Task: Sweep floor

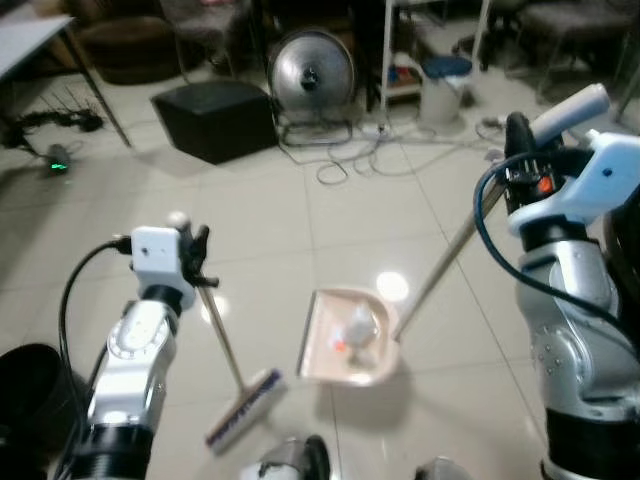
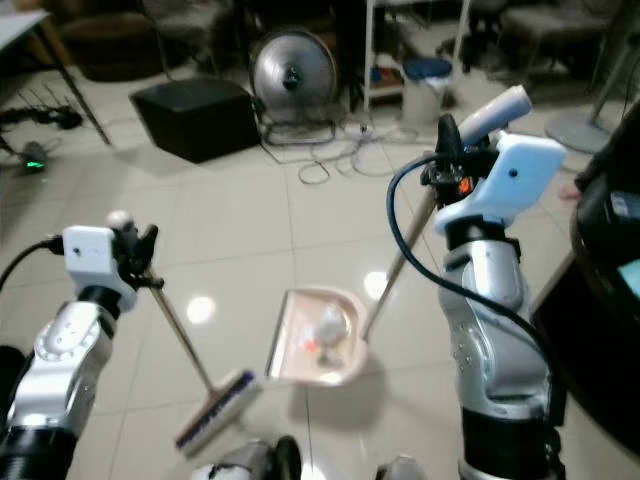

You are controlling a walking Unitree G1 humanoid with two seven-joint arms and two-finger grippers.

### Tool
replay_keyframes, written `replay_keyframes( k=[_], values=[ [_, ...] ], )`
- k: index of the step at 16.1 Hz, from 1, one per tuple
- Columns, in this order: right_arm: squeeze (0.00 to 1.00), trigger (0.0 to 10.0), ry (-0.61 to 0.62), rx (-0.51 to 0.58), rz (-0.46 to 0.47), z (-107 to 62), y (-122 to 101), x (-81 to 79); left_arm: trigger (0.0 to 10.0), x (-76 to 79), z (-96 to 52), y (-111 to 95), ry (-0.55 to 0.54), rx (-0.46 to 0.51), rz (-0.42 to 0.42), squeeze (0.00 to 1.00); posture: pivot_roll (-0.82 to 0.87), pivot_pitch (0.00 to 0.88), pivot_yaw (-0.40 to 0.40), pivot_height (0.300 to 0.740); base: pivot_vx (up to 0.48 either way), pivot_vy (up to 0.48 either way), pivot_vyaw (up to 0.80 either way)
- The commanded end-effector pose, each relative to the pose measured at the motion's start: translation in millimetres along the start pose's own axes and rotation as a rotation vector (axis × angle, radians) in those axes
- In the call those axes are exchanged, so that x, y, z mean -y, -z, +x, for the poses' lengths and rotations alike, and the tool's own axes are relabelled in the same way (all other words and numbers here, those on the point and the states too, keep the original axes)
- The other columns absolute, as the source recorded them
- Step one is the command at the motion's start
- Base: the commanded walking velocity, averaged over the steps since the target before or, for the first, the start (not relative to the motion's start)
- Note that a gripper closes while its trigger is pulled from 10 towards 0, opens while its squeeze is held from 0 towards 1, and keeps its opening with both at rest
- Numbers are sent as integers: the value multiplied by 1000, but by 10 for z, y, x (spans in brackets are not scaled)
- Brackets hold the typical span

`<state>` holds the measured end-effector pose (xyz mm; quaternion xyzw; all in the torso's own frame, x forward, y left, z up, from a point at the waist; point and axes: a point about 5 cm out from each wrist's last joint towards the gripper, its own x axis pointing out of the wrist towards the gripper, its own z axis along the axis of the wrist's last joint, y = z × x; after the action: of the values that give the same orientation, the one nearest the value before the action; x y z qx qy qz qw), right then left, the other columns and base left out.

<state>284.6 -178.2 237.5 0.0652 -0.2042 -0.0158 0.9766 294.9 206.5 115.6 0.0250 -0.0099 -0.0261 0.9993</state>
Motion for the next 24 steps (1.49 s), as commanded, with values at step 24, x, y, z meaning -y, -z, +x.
replay_keyframes(
  k=[24],
  values=[
    [0,10000,-5,16,143,345,-337,-134,10000,128,-134,-205,-2,33,12,0,14,0,60,740,11,0,485]
  ],
)
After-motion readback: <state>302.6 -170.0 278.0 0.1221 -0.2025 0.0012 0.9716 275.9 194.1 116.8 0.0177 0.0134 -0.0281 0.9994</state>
